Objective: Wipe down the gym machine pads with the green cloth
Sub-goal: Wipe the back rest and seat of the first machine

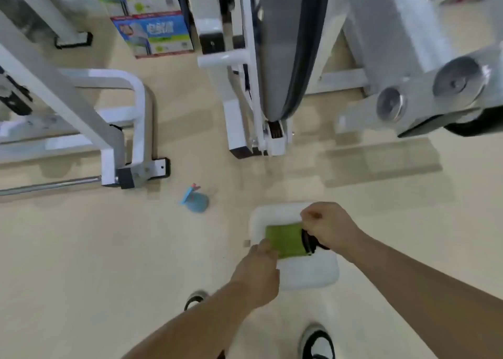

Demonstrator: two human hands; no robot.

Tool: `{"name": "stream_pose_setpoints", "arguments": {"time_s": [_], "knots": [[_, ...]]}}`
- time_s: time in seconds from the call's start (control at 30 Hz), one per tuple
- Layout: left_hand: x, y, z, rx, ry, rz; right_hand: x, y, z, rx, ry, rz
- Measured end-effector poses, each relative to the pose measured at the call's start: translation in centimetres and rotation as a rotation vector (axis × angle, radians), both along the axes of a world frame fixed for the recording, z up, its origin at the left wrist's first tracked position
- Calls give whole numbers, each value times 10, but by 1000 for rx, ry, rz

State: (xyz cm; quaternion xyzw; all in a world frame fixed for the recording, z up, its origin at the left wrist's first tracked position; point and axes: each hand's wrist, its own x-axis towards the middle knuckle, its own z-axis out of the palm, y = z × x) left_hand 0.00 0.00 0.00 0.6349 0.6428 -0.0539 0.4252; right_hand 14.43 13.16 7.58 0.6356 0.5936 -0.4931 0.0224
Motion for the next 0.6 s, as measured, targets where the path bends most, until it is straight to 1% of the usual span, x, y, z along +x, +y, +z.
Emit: {"name": "stream_pose_setpoints", "arguments": {"time_s": [0.1,0.17,0.23,0.3,0.37,0.43,0.5,0.57,0.6], "knots": [[14,29,-67,3,121,-33,9,0,-43,63,129,-195],[20,48,-105,-17,197,-69,11,-2,-63,11,167,-266],[29,55,-124,-83,274,-56,19,-8,-76,-38,168,-278],[35,60,-122,-115,277,8,26,-13,-75,-83,177,-311],[41,60,-101,-137,138,183,35,-20,-66,-116,191,-371],[40,56,-67,-58,11,327,36,-29,-45,-120,210,-409],[34,53,-12,44,-98,441,30,-33,-7,-132,226,-415],[24,50,52,108,-248,572,17,-32,41,-199,252,-426],[19,48,89,141,-293,618,10,-31,67,-244,274,-427]]}}
